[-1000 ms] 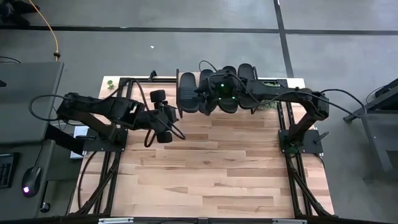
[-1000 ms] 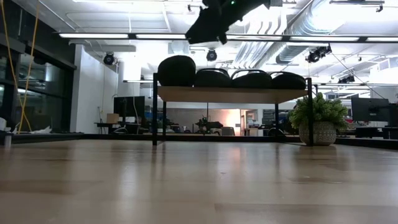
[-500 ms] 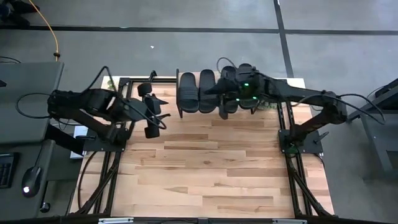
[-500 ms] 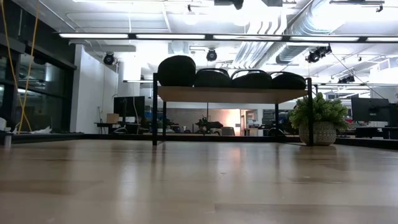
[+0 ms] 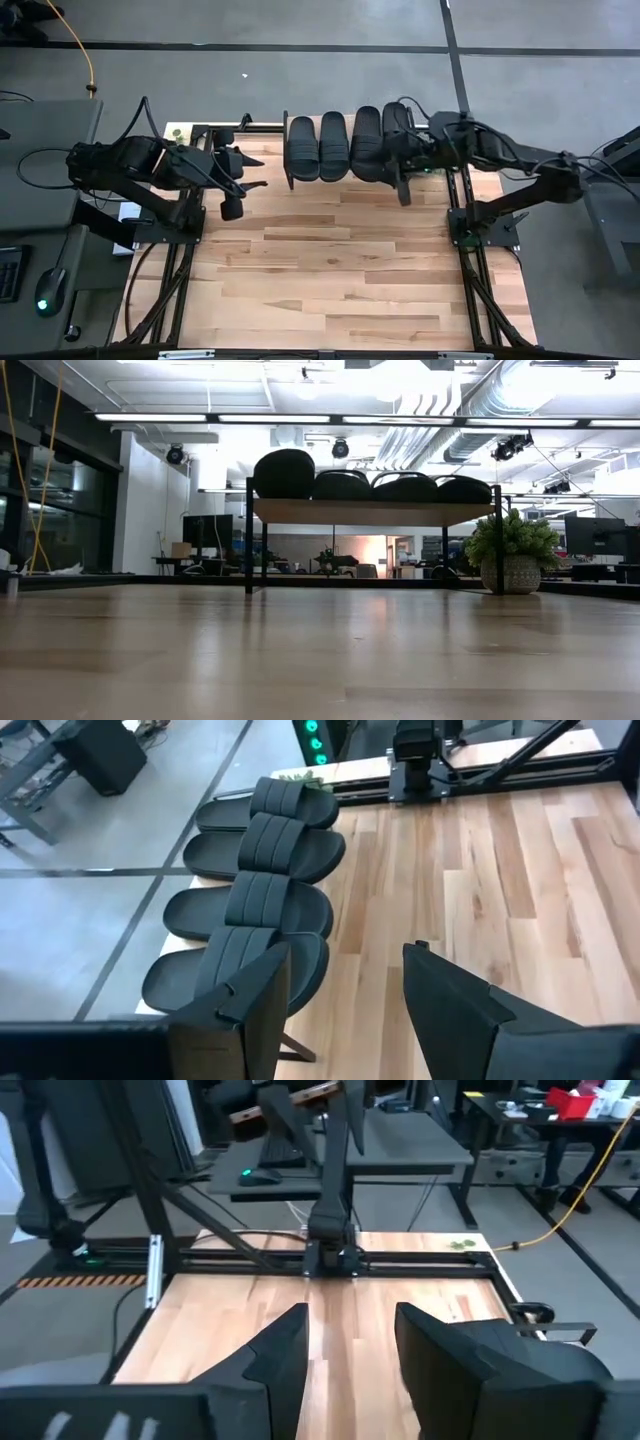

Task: Pick and place slides into the shelf
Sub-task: Return to Home Position

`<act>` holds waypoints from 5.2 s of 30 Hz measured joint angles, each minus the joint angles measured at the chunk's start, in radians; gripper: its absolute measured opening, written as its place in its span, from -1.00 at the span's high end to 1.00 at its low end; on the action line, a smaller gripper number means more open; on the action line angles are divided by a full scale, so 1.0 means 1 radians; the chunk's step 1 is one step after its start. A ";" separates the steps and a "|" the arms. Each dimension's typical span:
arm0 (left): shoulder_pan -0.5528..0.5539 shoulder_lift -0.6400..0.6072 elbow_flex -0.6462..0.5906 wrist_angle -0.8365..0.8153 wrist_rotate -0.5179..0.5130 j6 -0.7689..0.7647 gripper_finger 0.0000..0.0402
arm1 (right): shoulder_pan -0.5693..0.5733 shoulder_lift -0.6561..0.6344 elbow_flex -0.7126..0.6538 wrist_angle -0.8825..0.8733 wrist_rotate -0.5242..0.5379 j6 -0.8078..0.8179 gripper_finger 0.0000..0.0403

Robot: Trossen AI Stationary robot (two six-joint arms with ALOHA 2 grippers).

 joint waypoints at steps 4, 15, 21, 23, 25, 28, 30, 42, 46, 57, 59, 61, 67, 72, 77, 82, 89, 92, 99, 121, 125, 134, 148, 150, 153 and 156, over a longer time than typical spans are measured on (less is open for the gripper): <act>0.000 0.000 0.000 0.000 0.033 0.016 0.12 | 0.024 -0.034 0.000 -0.028 0.011 0.011 0.29; 0.000 -0.036 -0.005 0.002 0.119 0.053 0.12 | 0.094 -0.161 0.000 -0.113 0.056 0.046 0.29; 0.000 -0.160 -0.142 0.124 0.161 0.072 0.12 | 0.171 -0.225 0.000 -0.178 0.149 0.072 0.29; 0.000 -0.220 -0.225 0.201 0.162 0.072 0.12 | 0.202 -0.239 0.000 -0.184 0.177 0.084 0.29; 0.000 -0.277 -0.314 0.272 0.162 0.077 0.12 | 0.229 -0.244 0.000 -0.187 0.208 0.085 0.29; 0.000 -0.349 -0.425 0.365 0.173 0.089 0.12 | 0.265 -0.249 0.000 -0.189 0.240 0.085 0.29; 0.000 -0.387 -0.480 0.404 0.204 0.095 0.12 | 0.286 -0.249 0.000 -0.190 0.248 0.085 0.29; 0.000 -0.505 -0.665 0.472 0.247 0.090 0.12 | 0.446 -0.246 -0.001 -0.251 0.413 0.131 0.29; 0.000 -0.527 -0.709 0.482 0.248 0.086 0.12 | 0.502 -0.271 -0.079 -0.201 0.456 0.132 0.29; 0.000 -0.594 -0.822 0.558 0.260 0.067 0.12 | 0.539 -0.508 -0.435 0.086 0.493 0.109 0.29; 0.000 -0.609 -0.838 0.575 0.272 0.067 0.12 | 0.539 -0.554 -0.489 0.123 0.492 0.101 0.29; 0.000 -0.623 -0.854 0.577 0.282 0.068 0.12 | 0.539 -0.597 -0.549 0.161 0.492 0.086 0.29; 0.000 -0.687 -0.945 0.605 0.283 0.044 0.12 | 0.539 -0.723 -0.748 0.334 0.492 0.039 0.29; 0.000 -0.749 -1.021 0.649 0.283 0.029 0.12 | 0.539 -0.803 -0.867 0.480 0.491 0.009 0.29; 0.000 -0.808 -1.077 0.699 0.286 0.025 0.12 | 0.539 -0.836 -0.930 0.518 0.489 -0.010 0.29; 0.000 -0.862 -1.134 0.724 0.286 0.021 0.12 | 0.539 -0.851 -0.992 0.567 0.488 -0.014 0.29; 0.000 -0.925 -1.212 0.757 0.286 0.013 0.12 | 0.539 -0.866 -1.070 0.624 0.494 -0.019 0.29; 0.000 -0.946 -1.249 0.760 0.286 -0.007 0.12 | 0.539 -0.874 -1.080 0.628 0.513 -0.012 0.29; 0.000 -0.984 -1.285 0.774 0.283 -0.008 0.12 | 0.538 -0.884 -1.080 0.630 0.488 -0.014 0.29; 0.000 -1.002 -1.285 0.752 0.282 -0.009 0.12 | 0.537 -0.883 -1.080 0.602 0.426 -0.096 0.29; 0.000 -1.002 -1.285 0.752 0.282 -0.008 0.12 | 0.536 -0.884 -1.082 0.600 0.425 -0.096 0.29; 0.000 -1.002 -1.285 0.753 0.290 -0.008 0.12 | 0.536 -0.978 -1.295 0.906 0.451 -0.154 0.29; 0.000 -1.002 -1.307 0.796 0.305 -0.007 0.12 | 0.536 -1.184 -1.448 0.919 0.425 -0.119 0.29; 0.000 -1.008 -1.363 0.884 0.318 0.015 0.12 | 0.536 -1.186 -1.448 0.919 0.423 -0.119 0.29; 0.000 -1.013 -1.450 1.045 0.311 0.034 0.12 | 0.536 -1.186 -1.448 0.908 0.431 -0.120 0.29; 0.000 -1.014 -1.497 1.106 0.302 0.043 0.12 | 0.536 -1.186 -1.448 0.887 0.434 -0.122 0.29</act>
